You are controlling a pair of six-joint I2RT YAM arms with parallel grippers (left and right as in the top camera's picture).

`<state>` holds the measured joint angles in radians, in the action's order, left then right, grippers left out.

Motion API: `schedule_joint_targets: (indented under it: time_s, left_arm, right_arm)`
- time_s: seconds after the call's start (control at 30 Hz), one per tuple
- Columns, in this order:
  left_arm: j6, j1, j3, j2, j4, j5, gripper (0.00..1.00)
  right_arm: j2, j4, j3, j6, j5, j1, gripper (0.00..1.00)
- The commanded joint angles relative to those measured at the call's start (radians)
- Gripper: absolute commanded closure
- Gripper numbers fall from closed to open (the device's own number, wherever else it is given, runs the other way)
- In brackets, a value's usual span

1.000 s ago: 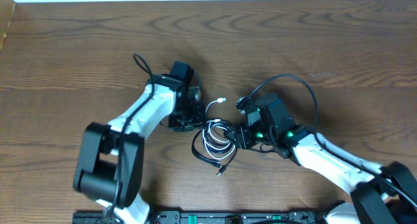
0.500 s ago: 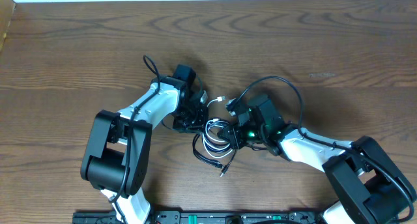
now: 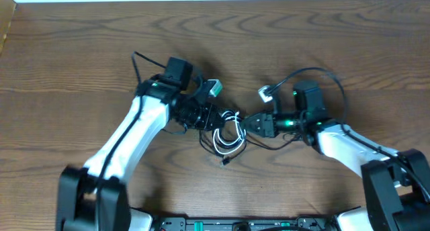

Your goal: Untangle cables

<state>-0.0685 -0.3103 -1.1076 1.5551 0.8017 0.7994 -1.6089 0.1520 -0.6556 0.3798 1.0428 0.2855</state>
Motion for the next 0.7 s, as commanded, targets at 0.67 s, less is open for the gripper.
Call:
schedule_joint_targets:
  time_s: [0.67]
  left_arm:
    - [-0.272, -0.08, -0.006, -0.071, 0.079, 0.079, 0.92]
  right_arm:
    - [0.019, -0.144, -0.003, -0.016, 0.237, -0.102, 0.43]
